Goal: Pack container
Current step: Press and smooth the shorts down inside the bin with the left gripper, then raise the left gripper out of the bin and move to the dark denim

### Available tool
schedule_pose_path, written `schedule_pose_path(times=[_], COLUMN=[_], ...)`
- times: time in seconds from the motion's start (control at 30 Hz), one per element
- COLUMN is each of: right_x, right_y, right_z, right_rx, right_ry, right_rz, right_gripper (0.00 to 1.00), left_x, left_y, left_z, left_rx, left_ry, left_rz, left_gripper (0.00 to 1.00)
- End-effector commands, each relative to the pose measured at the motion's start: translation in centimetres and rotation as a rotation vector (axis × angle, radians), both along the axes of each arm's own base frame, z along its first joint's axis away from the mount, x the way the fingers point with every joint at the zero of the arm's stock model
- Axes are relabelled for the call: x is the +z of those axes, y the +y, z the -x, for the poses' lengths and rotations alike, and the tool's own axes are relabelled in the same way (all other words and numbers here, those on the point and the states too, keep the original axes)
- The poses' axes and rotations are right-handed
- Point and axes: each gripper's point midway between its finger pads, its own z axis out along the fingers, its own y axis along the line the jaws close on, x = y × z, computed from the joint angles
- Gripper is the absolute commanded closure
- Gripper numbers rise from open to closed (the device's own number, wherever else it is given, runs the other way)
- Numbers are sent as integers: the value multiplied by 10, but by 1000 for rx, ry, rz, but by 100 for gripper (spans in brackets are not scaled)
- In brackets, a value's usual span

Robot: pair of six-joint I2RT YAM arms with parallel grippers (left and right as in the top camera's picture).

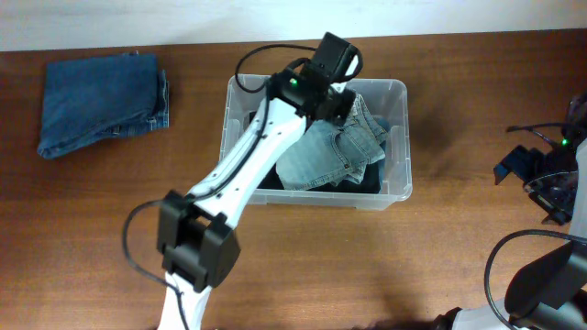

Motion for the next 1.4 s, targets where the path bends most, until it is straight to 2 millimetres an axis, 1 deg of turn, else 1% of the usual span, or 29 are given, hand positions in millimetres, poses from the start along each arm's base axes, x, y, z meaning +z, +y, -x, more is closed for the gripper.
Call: schedule_pose_path(times=[0.0,0.07,0.2,0.3,0.53,0.67,0.73,0.8,0.9,1.0,1.07,1.1,1.13,1.2,1.27,1.33,1.37], right_x=[1,1,1,1,1,1,1,1,1,1,1,1,1,1,1,1,1], right_y=[-1,-1,-1,-1,-1,-1,-1,-1,-1,-1,-1,-1,-1,-1,-1,-1,-1], right_z=[1,1,1,1,1,1,1,1,1,1,1,1,1,1,1,1,1], right_rx=[-11,-11,-11,-11,-11,-11,-11,-11,-11,-11,-11,-11,-11,-11,-11,-11,-11], right_ry=[-2,-2,-2,-2,-2,-2,-2,-2,-2,-2,-2,-2,-2,-2,-2,-2,-2], right_rz=[3,3,3,3,3,3,3,3,3,3,3,3,3,3,3,3,3], right_gripper=[2,2,2,2,2,2,2,2,2,2,2,2,2,2,2,2,1], left_x=[-6,-21,-57,-74,-97,-117,-122,-124,-117,-103,-80,-73,-61,-36,-12,9,19], left_y=[-11,-9,-8,-9,-11,-11,-11,-14,-17,-18,-17,-17,-15,-8,6,23,33], left_z=[30,40,59,77,100,116,122,125,118,109,98,95,89,77,64,52,47], left_rx=[-55,-62,-64,-80,-107,-123,-130,-138,-137,-129,-116,-112,-107,-81,-41,3,29], left_ry=[118,172,277,356,422,460,470,468,449,423,385,374,353,304,246,199,180], left_rz=[41,13,-51,-65,-105,-140,-151,-152,-136,-113,-89,-82,-70,-60,-70,-78,-82], left_gripper=[99,99,99,99,99,99,99,99,99,99,99,99,99,99,98,87,76])
